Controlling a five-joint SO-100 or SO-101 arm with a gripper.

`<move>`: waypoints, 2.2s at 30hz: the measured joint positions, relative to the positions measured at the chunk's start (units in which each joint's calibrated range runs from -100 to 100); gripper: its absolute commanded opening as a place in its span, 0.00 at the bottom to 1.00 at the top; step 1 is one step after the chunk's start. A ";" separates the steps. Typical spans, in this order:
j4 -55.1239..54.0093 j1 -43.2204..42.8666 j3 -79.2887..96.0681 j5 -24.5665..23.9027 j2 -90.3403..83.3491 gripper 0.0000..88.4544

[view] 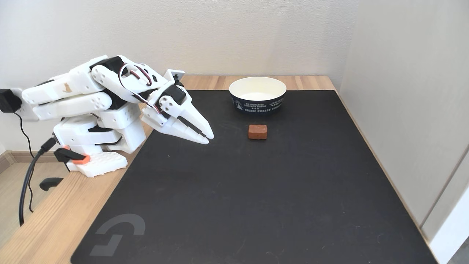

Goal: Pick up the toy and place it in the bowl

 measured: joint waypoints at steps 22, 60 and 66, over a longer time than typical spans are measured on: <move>0.00 0.00 0.00 0.00 0.00 0.34; 19.92 -16.40 -90.03 -10.81 99.33 0.46; 31.49 -20.39 -110.25 -13.44 116.15 0.46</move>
